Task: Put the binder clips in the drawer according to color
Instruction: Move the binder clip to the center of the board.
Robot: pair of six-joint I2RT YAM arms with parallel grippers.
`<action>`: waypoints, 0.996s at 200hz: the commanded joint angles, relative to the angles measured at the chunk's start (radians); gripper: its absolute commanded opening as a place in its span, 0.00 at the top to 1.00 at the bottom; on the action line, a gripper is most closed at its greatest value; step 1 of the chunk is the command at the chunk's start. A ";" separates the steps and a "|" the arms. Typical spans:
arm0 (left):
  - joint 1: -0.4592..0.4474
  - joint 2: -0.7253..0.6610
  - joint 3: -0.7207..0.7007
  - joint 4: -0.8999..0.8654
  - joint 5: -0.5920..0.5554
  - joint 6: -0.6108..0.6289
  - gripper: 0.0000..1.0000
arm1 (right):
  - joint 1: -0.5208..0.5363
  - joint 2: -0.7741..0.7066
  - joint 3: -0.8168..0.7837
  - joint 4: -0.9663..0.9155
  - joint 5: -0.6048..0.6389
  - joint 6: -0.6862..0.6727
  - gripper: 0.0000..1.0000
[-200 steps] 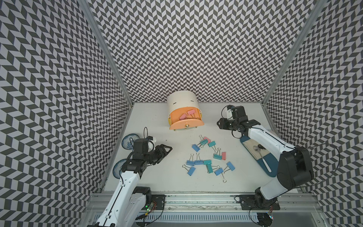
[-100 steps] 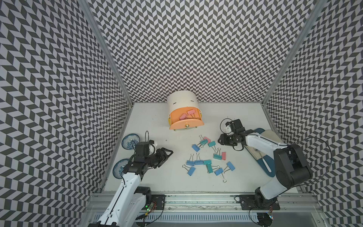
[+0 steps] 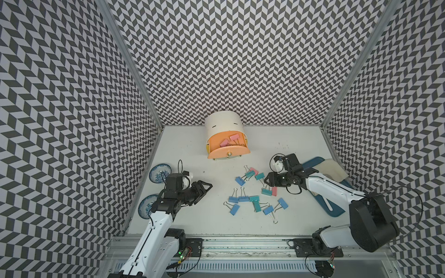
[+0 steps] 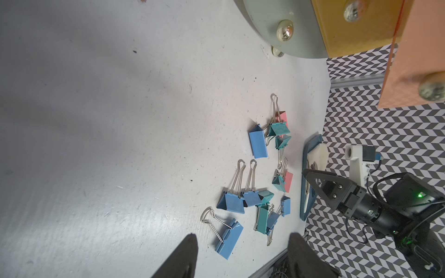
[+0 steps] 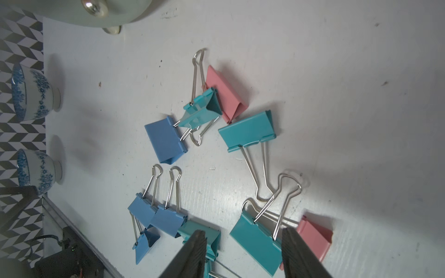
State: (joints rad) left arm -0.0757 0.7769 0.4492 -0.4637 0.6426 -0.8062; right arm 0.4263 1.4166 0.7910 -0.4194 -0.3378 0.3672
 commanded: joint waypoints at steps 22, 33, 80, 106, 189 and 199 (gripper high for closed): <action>0.004 0.000 0.020 0.025 0.014 -0.001 0.36 | 0.046 -0.007 -0.052 0.037 -0.010 0.036 0.44; 0.004 0.001 0.022 0.023 0.014 0.001 0.36 | 0.054 0.003 -0.055 0.047 -0.005 0.041 0.44; 0.004 -0.014 0.026 0.008 0.014 0.002 0.36 | 0.080 0.044 -0.054 0.075 0.003 0.057 0.44; 0.004 -0.023 0.026 0.003 0.013 0.001 0.36 | 0.105 0.068 -0.055 0.088 0.005 0.062 0.44; 0.004 -0.019 0.037 -0.004 0.017 0.009 0.36 | 0.223 0.151 -0.008 0.151 -0.021 0.126 0.45; 0.004 -0.018 0.040 -0.006 0.016 0.010 0.36 | 0.239 0.158 0.000 0.157 -0.025 0.130 0.45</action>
State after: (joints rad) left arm -0.0757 0.7609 0.4549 -0.4656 0.6495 -0.8055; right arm 0.6304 1.5444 0.7708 -0.2893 -0.3420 0.4656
